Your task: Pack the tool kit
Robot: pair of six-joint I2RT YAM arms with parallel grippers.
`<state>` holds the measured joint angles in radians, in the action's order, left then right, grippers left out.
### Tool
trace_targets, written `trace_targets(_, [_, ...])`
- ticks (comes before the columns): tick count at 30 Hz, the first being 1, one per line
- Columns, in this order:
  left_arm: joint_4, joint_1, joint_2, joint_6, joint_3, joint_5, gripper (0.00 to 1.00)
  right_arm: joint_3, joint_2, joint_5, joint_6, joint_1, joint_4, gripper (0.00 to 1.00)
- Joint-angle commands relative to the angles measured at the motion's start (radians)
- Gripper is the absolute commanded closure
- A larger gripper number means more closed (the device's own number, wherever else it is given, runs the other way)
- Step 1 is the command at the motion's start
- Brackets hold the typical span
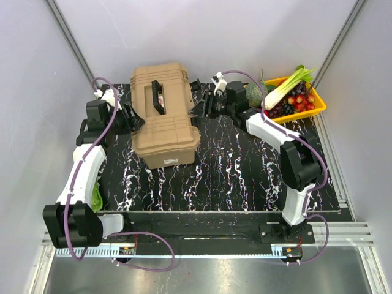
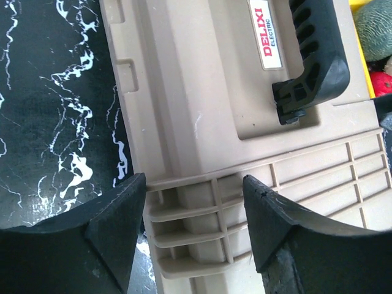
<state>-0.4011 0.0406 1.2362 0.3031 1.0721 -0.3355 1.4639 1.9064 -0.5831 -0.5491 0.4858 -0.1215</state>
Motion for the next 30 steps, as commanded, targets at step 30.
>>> trace_targets(30, [-0.183, -0.045, -0.293, 0.044, 0.058, 0.137, 0.01, -0.043, -0.412, 0.723, -0.173, 0.315, 0.467, 0.2])
